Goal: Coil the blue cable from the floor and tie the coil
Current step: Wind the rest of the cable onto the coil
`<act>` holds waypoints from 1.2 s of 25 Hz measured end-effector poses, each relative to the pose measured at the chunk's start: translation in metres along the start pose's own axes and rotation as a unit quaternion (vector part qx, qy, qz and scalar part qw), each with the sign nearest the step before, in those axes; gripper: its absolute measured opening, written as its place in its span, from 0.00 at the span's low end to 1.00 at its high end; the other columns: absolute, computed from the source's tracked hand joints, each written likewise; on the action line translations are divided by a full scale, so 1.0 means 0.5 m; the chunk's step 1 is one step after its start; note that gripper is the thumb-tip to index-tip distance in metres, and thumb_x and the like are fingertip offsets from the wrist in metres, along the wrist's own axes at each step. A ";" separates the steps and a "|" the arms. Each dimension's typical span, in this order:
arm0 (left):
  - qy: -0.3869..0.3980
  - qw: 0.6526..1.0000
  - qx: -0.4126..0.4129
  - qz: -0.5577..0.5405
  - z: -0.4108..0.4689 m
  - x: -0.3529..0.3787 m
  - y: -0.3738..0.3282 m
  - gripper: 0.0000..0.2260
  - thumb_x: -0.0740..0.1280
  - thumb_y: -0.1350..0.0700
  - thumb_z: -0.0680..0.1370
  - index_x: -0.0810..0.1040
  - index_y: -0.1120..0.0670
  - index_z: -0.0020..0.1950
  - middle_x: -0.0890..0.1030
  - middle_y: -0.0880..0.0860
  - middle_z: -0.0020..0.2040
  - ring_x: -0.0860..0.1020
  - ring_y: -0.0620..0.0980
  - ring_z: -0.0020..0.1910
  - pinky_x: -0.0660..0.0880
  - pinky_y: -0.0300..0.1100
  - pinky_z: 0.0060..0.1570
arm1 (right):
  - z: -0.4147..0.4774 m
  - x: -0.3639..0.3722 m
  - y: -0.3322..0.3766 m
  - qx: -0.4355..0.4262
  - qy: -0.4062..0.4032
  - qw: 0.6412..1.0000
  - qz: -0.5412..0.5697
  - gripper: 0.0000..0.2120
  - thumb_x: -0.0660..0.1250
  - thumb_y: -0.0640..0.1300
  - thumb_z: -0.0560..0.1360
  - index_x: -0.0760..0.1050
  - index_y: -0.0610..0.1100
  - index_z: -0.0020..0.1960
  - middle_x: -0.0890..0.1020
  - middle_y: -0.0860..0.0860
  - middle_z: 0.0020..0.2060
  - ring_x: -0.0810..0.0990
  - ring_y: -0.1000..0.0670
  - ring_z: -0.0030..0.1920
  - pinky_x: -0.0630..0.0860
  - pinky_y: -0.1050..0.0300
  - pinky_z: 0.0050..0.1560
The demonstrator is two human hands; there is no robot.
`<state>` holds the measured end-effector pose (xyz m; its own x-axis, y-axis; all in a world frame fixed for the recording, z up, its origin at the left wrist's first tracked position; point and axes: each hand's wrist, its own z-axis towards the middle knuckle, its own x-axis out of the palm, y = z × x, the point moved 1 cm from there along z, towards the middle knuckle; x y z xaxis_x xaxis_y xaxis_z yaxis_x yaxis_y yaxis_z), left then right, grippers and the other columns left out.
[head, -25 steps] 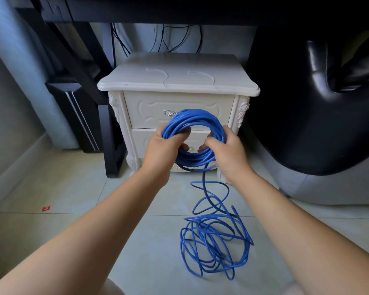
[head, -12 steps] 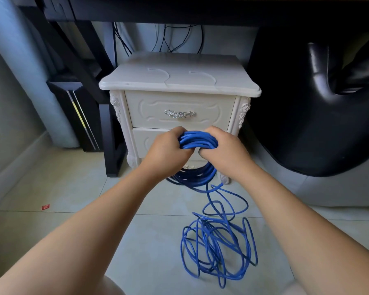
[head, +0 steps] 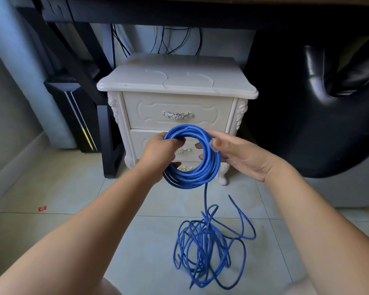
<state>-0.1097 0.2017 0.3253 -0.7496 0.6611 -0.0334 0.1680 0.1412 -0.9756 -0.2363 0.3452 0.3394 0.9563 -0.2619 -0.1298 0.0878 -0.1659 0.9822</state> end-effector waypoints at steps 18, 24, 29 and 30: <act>0.054 0.997 0.029 -0.046 -0.018 0.014 -0.001 0.07 0.70 0.52 0.77 0.74 0.53 0.47 0.73 0.51 0.37 0.77 0.50 0.37 0.76 0.44 0.42 | 0.048 0.070 -0.030 0.004 -0.300 0.942 0.152 0.01 0.67 0.43 0.76 0.76 0.46 0.46 0.79 0.51 0.25 0.81 0.48 0.32 0.76 0.56 0.36; 0.336 0.939 -0.021 0.077 0.007 -0.036 0.049 0.31 0.77 0.53 0.67 0.68 0.40 0.66 0.78 0.48 0.66 0.75 0.45 0.65 0.69 0.48 0.67 | 0.046 0.054 -0.032 0.004 -0.342 0.923 0.179 0.03 0.65 0.39 0.77 0.74 0.46 0.48 0.76 0.50 0.22 0.83 0.43 0.34 0.79 0.51 0.39; 0.301 0.720 0.019 0.625 0.034 -0.036 0.165 0.27 0.73 0.54 0.73 0.71 0.41 0.71 0.73 0.54 0.67 0.71 0.53 0.64 0.71 0.48 0.63 | 0.038 0.021 -0.033 0.020 -0.355 0.901 0.247 0.03 0.63 0.38 0.77 0.71 0.41 0.50 0.75 0.48 0.23 0.84 0.47 0.32 0.80 0.54 0.33; 0.277 0.695 0.050 0.661 0.032 -0.027 0.176 0.22 0.71 0.51 0.75 0.74 0.43 0.68 0.74 0.55 0.64 0.72 0.53 0.61 0.72 0.46 0.60 | 0.037 0.017 -0.034 0.021 -0.355 0.900 0.253 0.03 0.63 0.38 0.76 0.70 0.40 0.49 0.75 0.48 0.23 0.84 0.47 0.32 0.79 0.55 0.32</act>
<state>-0.0953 0.1934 0.2366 0.3847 0.3499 -0.8541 0.4088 -0.8942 -0.1822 -0.2349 0.3284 0.3189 0.4511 -0.8525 0.2641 -0.3333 0.1136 0.9360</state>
